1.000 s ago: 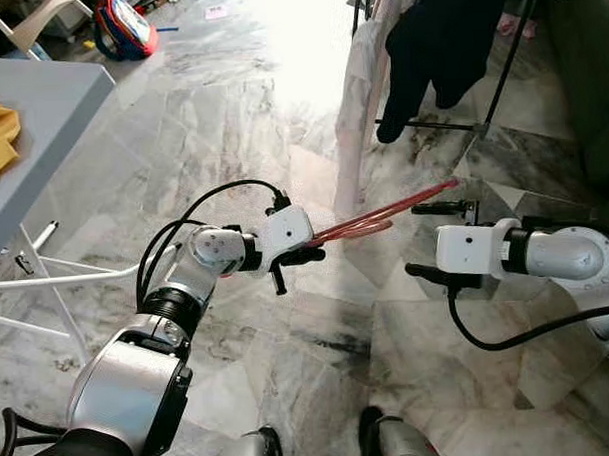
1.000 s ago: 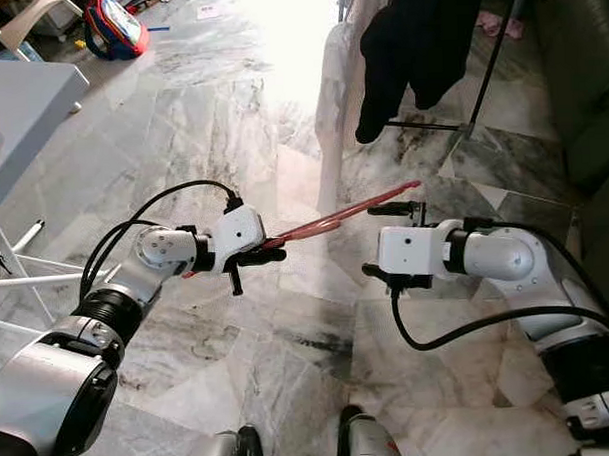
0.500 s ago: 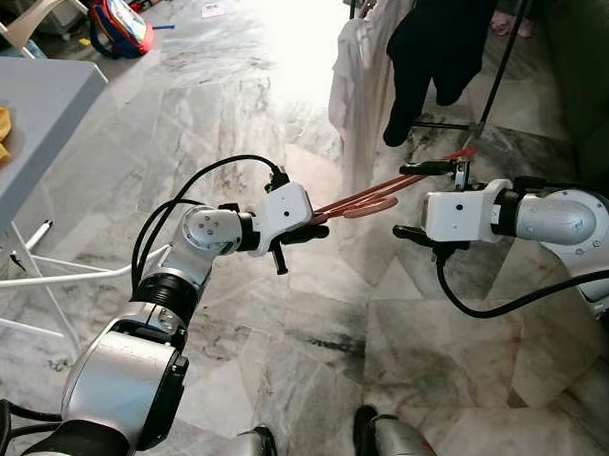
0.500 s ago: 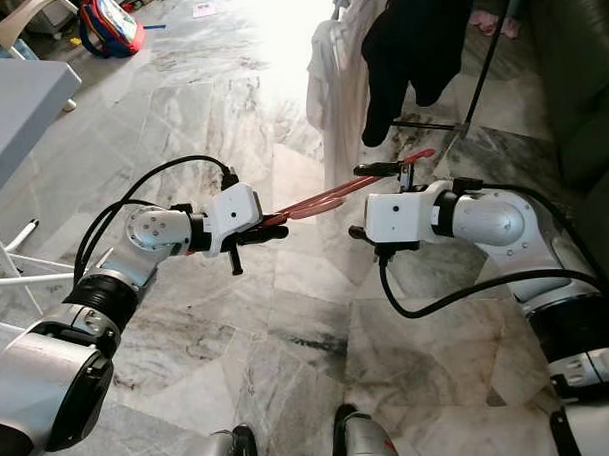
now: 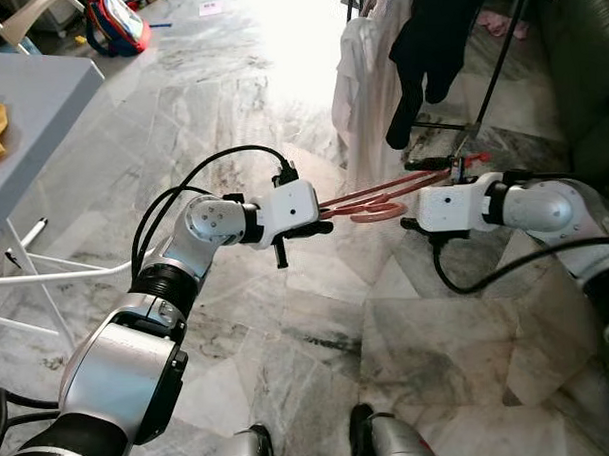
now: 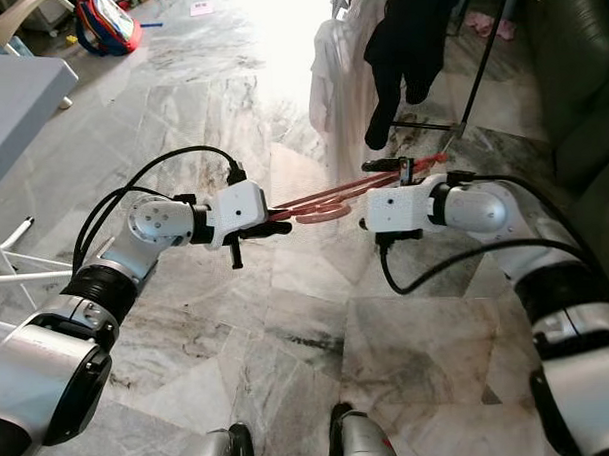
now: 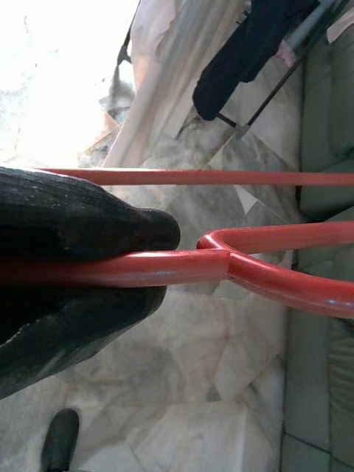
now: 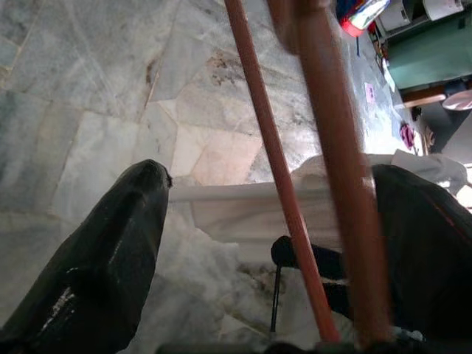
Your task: Hang hanger
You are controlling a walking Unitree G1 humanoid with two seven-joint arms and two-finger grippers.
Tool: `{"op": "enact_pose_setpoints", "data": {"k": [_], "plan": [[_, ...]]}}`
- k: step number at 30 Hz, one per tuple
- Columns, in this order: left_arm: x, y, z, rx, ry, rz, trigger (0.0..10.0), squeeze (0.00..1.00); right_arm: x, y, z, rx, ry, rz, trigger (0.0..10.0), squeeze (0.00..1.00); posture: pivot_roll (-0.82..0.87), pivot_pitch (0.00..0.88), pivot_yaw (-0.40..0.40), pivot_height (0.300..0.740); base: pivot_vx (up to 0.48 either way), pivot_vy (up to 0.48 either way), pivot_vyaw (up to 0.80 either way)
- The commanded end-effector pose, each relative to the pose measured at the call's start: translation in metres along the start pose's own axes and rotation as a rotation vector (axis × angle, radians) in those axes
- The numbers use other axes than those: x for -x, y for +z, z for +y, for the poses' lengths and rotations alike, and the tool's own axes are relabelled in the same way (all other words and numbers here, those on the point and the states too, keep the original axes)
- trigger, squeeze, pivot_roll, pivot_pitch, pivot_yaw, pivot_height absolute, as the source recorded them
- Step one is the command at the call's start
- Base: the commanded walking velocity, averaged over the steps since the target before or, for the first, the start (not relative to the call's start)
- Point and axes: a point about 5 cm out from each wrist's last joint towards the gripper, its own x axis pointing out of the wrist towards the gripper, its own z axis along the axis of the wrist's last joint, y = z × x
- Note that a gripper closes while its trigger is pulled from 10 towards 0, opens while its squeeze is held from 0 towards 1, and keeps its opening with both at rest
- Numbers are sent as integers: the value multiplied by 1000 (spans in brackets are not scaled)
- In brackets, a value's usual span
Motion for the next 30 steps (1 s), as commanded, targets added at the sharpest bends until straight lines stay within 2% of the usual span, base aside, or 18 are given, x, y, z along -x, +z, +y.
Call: {"op": "enact_pose_setpoints", "data": {"k": [1, 11, 30], "plan": [[1, -2, -3, -28, -18, 9, 10000, 0, -4, 0, 1, 14, -3, 4, 0, 0, -68, 238, 26, 740, 0, 0, 0], [6, -8, -3, -32, -5, 37, 10000, 0, -17, 2, 1, 26, -20, 23, 0, 0, -53, 233, 7, 740, 0, 0, 0], [9, -12, -2, -54, -3, 76, 10000, 0, -25, -1, 5, 59, 15, 72, 0, 0, -43, 235, 14, 740, 0, 0, 0]]}}
